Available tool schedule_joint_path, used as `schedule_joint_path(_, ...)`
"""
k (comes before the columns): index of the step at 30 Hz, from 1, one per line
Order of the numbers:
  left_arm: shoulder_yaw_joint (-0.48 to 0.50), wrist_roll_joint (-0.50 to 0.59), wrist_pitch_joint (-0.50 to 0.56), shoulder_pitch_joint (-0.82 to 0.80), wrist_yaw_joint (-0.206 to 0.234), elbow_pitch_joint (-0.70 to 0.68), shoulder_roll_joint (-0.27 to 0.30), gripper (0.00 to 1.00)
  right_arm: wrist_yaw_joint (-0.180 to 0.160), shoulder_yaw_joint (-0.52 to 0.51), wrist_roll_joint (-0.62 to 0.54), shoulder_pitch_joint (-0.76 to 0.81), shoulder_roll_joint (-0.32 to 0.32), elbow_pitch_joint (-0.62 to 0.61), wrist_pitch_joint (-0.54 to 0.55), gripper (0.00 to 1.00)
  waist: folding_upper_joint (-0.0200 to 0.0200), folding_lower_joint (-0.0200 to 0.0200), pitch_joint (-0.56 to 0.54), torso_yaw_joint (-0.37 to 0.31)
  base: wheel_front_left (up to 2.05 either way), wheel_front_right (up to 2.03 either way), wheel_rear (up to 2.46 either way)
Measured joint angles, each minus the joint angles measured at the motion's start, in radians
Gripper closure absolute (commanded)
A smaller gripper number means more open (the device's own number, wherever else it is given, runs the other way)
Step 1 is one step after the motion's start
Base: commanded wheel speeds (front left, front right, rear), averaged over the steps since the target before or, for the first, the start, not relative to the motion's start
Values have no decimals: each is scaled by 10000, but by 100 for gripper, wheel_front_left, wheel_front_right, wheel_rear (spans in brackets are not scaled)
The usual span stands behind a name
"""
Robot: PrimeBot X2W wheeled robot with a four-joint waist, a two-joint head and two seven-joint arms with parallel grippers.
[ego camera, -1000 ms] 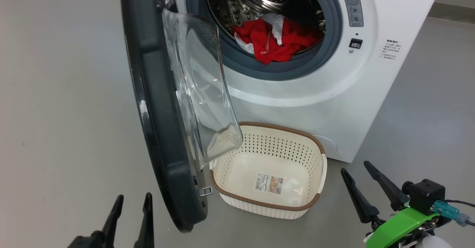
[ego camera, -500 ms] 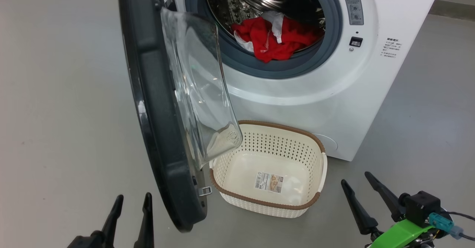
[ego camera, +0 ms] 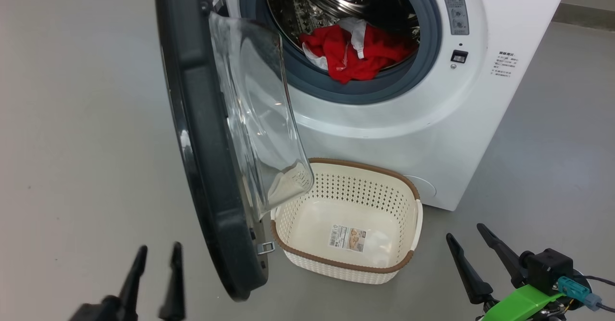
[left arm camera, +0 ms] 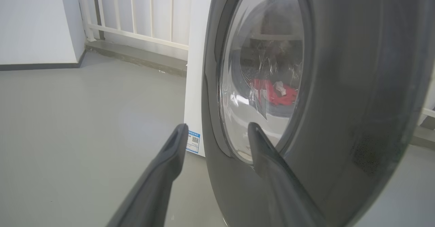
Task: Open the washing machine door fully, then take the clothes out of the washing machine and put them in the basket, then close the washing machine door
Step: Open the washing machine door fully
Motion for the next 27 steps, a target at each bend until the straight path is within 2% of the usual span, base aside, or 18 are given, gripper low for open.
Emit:
schedule_joint_path(1,109,-23,0,-2,2,-125,-4,100,0,-12,-12,0,8,-2,0,0,0,0,-6,5,0,0,0)
schedule_joint_path(7,957,-380,-2,-96,171,-1797,-6,100,0,-81,-73,1,25,-27,0,0,0,0,-24,13,0,0,0)
schedule_joint_path(11,836,-437,-44,-397,280,-3547,-2,100,0,-153,-221,3,27,-52,0,0,0,0,-29,3,0,0,0)
schedule_joint_path(15,-445,226,-77,-430,280,-4899,8,100,0,-236,-270,3,27,-73,0,0,1,0,-31,-30,0,0,0)
schedule_joint_path(18,-1701,405,-81,-424,278,-5323,15,100,0,-259,-280,3,27,-77,0,0,0,0,-14,-52,0,0,0)
schedule_joint_path(22,-3252,232,-84,-407,353,-5101,31,100,0,-278,-280,2,29,-77,0,0,1,0,23,-86,0,0,0)
schedule_joint_path(27,-4190,-347,-81,-387,445,-3662,75,100,0,-276,-280,-1,73,-73,0,0,0,0,39,-166,0,0,0)
